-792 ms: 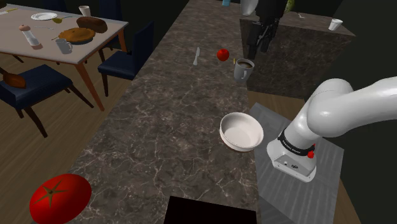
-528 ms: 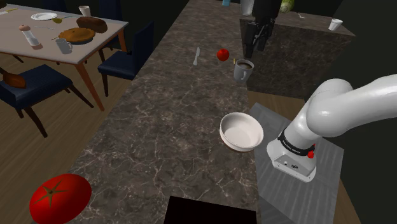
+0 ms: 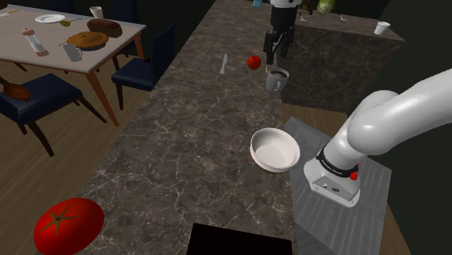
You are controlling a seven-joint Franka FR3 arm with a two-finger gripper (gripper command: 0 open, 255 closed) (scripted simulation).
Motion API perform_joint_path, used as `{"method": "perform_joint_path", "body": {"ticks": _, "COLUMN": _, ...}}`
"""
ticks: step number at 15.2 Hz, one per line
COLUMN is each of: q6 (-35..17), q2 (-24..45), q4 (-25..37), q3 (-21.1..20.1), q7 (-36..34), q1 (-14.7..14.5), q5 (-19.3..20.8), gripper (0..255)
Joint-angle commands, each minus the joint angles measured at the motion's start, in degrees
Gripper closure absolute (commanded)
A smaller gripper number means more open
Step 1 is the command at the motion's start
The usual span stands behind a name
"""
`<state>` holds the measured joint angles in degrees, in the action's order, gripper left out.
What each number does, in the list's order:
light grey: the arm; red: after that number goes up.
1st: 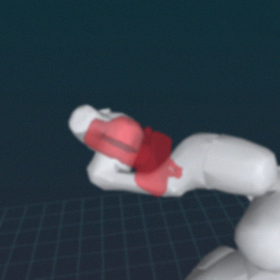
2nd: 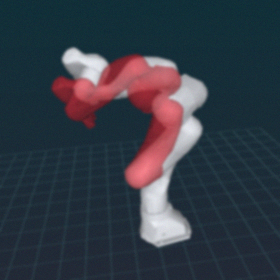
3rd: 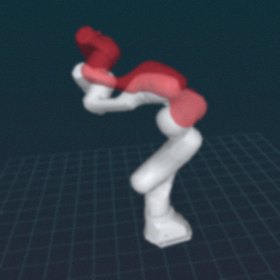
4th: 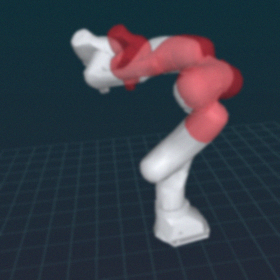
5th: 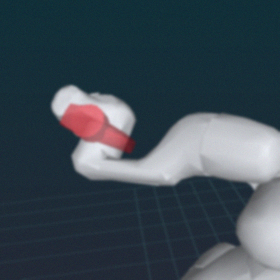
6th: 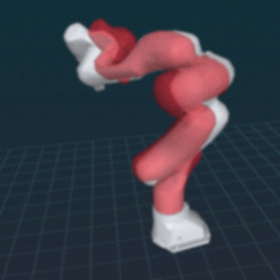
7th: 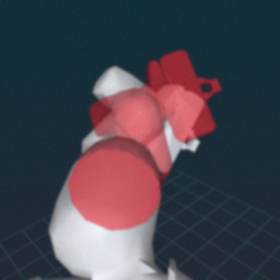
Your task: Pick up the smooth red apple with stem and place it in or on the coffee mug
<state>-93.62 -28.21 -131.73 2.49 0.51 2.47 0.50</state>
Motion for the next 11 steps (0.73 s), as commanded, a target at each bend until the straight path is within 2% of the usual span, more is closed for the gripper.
{"method": "perform_joint_path", "body": {"ticks": 1, "q6": -1.69, "q2": 3.95, "q4": 1.76, "q3": 1.03, "q7": 1.30, "q1": 0.72, "q5": 1.28, "gripper": 0}}
{"method": "perform_joint_path", "body": {"ticks": 11, "q6": -7.53, "q2": 23.75, "q4": 13.78, "q3": 5.41, "q7": 6.87, "q1": 3.97, "q5": 5.64, "gripper": 0}}
